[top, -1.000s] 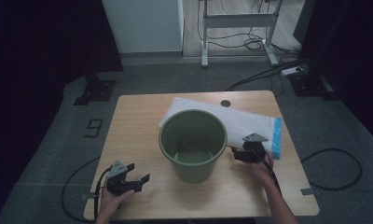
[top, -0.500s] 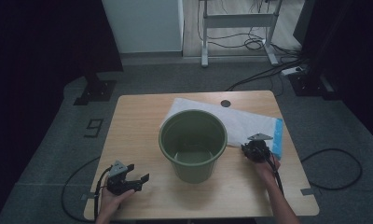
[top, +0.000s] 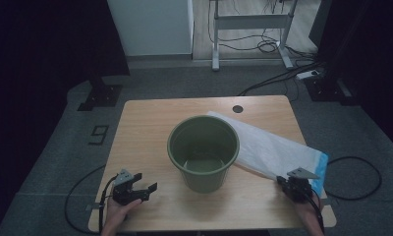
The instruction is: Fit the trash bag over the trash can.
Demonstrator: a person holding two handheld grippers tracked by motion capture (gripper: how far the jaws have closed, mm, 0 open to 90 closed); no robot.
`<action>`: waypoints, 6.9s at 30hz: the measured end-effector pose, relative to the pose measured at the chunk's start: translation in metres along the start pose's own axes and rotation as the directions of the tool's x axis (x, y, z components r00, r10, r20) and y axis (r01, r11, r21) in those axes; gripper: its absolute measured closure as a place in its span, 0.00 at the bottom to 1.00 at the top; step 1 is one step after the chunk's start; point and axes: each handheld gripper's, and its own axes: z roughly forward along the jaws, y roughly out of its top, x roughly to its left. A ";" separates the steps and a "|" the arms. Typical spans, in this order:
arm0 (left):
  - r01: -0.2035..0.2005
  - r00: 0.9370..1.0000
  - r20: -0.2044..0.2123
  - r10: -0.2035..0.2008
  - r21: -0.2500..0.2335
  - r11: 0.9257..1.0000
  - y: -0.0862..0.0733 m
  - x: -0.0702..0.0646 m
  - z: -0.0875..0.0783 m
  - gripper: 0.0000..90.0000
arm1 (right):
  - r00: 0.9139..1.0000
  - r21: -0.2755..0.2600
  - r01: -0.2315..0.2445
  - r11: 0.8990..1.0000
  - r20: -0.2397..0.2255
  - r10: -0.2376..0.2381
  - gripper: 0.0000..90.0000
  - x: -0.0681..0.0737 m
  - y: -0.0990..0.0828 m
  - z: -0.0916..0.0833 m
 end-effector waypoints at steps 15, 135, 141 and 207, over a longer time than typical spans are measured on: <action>-0.007 1.000 -0.015 0.007 0.008 1.000 0.001 -0.002 0.001 0.19 | 0.995 -0.062 0.035 0.997 0.095 -0.029 0.38 0.026 -0.004 -0.025; 0.064 0.998 -0.013 -0.065 -0.032 0.997 -0.008 0.013 -0.010 0.19 | 0.966 -0.683 -0.091 0.725 -0.237 -0.102 0.99 0.120 0.230 -0.113; 0.062 0.998 -0.005 -0.062 -0.031 0.998 -0.008 0.012 -0.009 0.19 | 0.960 -0.649 -0.083 0.756 -0.256 -0.114 0.99 0.128 0.216 -0.094; 0.061 0.998 0.026 -0.060 -0.060 0.996 0.002 -0.003 -0.014 0.21 | 0.992 -0.352 -0.050 0.935 -0.127 0.006 0.97 0.106 0.030 -0.037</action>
